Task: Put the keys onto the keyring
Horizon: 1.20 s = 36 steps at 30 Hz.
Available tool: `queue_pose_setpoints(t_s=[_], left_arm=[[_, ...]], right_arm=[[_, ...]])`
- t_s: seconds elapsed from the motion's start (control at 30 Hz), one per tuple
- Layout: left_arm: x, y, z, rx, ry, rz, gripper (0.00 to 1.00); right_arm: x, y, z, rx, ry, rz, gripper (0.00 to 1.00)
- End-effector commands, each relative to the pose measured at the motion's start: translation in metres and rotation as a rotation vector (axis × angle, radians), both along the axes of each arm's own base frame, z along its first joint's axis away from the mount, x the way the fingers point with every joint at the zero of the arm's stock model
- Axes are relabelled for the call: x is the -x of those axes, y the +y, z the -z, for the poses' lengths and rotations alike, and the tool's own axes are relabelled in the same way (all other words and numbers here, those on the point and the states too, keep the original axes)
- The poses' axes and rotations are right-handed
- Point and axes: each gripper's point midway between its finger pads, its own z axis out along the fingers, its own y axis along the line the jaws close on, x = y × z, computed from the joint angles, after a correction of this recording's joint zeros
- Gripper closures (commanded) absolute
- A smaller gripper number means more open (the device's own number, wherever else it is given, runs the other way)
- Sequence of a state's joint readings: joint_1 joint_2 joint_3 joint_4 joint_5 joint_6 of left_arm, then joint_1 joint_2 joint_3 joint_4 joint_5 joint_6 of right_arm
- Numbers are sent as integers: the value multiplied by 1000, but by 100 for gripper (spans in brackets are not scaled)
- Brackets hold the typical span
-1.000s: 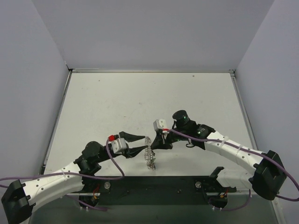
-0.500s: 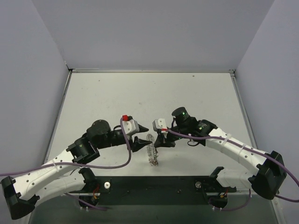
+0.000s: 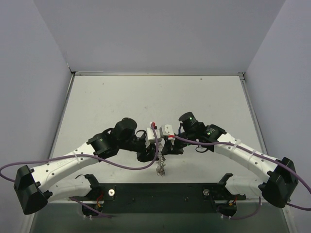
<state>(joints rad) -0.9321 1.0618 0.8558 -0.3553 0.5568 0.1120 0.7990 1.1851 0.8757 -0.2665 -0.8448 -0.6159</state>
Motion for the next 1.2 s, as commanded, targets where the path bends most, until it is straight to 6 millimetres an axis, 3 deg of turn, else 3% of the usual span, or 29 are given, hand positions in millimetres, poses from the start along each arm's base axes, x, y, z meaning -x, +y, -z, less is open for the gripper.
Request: queue_pose_setpoints(t_s=[0.0,0.27,0.53,0.83,1.17], left_arm=[[-2,-11,-26,77,-16,27,54],[-14,-15,-14,72,-14,-45,58],[-28,-1,-34,209,-137,-180,60],[-22,-3,-41,278,-152,-147,62],[-22,-10,-31,256,-101,-142,67]], right_arm=[[7,10,-29,-102,-51,-75,100],[8,10,-31,-115,-57,-77,100],[8,9,-34,-141,-74,-70,100],[9,10,-35,-153,-70,-66,100],[9,8,-38,-162,-86,-57,100]])
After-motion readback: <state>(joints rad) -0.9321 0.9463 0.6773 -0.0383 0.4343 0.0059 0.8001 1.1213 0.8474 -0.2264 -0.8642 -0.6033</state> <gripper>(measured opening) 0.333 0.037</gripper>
